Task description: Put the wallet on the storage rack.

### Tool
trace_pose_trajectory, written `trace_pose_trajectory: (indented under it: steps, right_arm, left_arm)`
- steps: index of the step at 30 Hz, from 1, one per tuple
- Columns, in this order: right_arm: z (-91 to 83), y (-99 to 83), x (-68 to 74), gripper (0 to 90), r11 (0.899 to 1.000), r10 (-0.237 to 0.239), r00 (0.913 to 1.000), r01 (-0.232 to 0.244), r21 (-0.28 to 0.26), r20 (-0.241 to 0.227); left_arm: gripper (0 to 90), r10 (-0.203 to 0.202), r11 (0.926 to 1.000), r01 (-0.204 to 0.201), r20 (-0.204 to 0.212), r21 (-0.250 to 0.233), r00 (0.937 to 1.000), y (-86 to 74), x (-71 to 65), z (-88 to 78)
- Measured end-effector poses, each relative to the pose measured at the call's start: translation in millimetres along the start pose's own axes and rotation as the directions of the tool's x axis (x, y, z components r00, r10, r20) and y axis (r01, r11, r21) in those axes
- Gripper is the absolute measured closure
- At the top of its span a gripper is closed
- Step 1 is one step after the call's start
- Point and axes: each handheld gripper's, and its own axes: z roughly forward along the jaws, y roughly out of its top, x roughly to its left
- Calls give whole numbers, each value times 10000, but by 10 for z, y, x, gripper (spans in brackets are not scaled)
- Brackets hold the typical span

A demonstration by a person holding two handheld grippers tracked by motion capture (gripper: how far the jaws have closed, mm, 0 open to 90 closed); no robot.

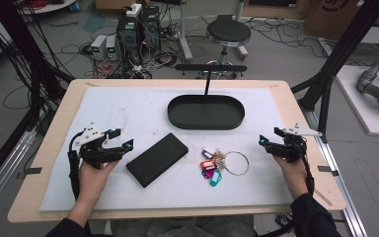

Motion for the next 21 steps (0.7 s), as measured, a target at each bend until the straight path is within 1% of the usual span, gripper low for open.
trace_pose_trajectory:
  steps: [3, 8, 9, 13, 15, 16, 17, 18, 19, 20, 21]
  right_arm:
    - [23, 0, -11, 297, 10000, 14, 10000, -14, 19, -30]
    - [21, -3, -21, 297, 10000, 46, 10000, -46, -1, -21]
    - [4, -2, -19, 297, 10000, 71, 10000, -70, -25, 24]
    - [-12, 0, -12, 297, 10000, 9, 10000, -9, -38, 81]
    - [-11, 4, 4, 297, 10000, -65, 9999, 66, -48, 112]
    - [-8, 3, 8, 297, 9999, -103, 9999, 104, -49, 119]
    - [-7, 4, 10, 297, 9999, -120, 9999, 120, -32, 120]
    - [-3, 4, 11, 297, 9999, -145, 9998, 145, -36, 98]
    - [-3, 4, 11, 297, 9999, -145, 9998, 145, -36, 98]
    - [-5, 3, 16, 297, 9999, -163, 9998, 163, -4, 111]
    - [-5, 3, 16, 297, 9999, -163, 9998, 163, -4, 111]
  left_arm:
    - [300, 70, 9999, -69, 124, -74, 9999, -7, -23, 8]
    - [285, 100, 9999, -99, 166, -39, 9998, 11, -48, 18]
    - [282, 103, 9999, -101, 226, -88, 9997, 17, -58, 11]
    - [282, 98, 9998, -94, 211, -177, 9997, 29, -93, -52]
    - [283, -67, 9999, 70, 209, -145, 9998, 16, -104, -85]
    - [282, -235, 9997, 236, 204, -57, 9995, -11, -118, -108]
    - [282, -235, 9997, 236, 204, -57, 9995, -11, -118, -108]
    - [283, -393, 9992, 392, 85, 106, 9992, -46, -131, -139]
    - [283, -393, 9992, 392, 85, 106, 9992, -46, -131, -139]
    - [283, -701, 9973, 699, 90, 213, 9975, -83, -136, -168]
    - [285, -701, 9973, 699, 90, 213, 9975, -83, -136, -168]
